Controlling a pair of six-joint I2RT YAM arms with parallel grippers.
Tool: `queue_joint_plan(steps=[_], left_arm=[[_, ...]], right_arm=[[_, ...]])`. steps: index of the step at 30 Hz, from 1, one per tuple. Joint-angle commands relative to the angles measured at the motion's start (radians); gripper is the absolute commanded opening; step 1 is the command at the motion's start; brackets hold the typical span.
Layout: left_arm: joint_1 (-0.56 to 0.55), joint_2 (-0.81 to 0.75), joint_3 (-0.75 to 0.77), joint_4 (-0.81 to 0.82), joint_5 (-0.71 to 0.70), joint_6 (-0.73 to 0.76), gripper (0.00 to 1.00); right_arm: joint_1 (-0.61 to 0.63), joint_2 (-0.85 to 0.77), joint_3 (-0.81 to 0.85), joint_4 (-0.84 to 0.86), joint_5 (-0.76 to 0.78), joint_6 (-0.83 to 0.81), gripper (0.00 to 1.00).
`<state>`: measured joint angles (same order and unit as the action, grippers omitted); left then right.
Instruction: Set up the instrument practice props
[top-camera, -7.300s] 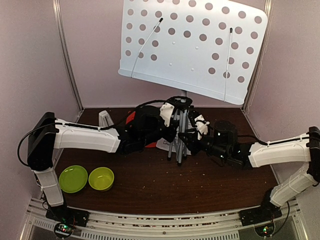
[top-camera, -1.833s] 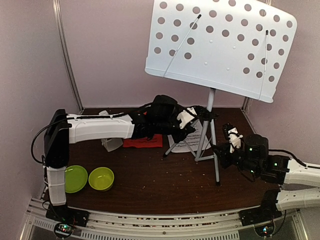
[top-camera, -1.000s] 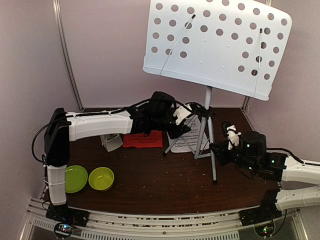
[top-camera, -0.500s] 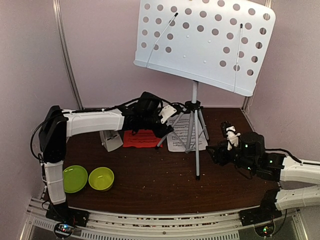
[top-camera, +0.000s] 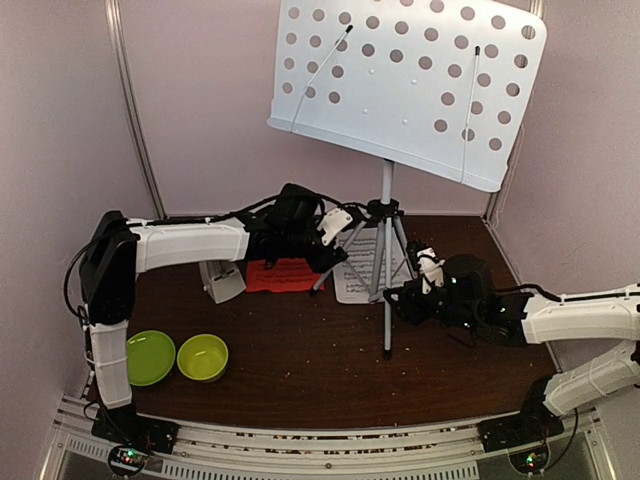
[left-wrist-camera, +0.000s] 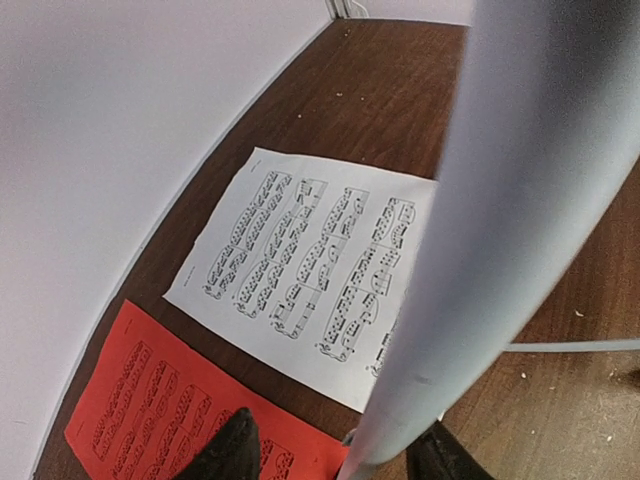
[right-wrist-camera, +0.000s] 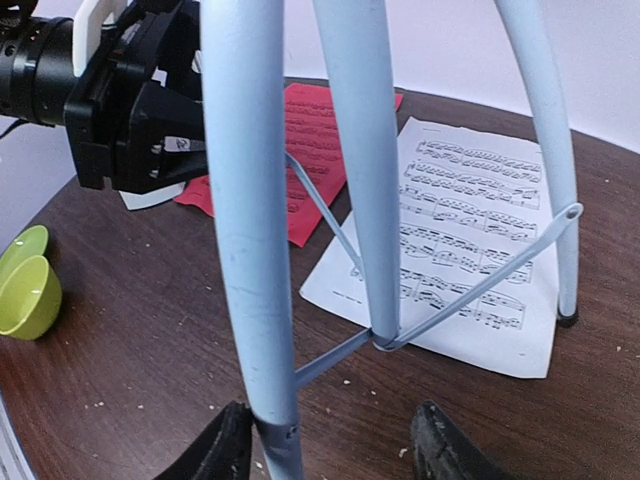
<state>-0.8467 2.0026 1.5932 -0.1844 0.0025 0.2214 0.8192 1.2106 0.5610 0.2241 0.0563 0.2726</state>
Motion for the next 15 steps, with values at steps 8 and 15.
queue_joint_plan(steps=[8,15], left_arm=[[0.0,0.008,-0.002,0.075,0.056,0.005,0.28],[0.041,-0.066,-0.123,0.167,0.055,-0.069,0.51]], right_arm=[[0.0,0.033,0.029,0.042,-0.044,0.034,0.36],[0.005,-0.093,-0.101,0.089,-0.056,0.041,0.57]])
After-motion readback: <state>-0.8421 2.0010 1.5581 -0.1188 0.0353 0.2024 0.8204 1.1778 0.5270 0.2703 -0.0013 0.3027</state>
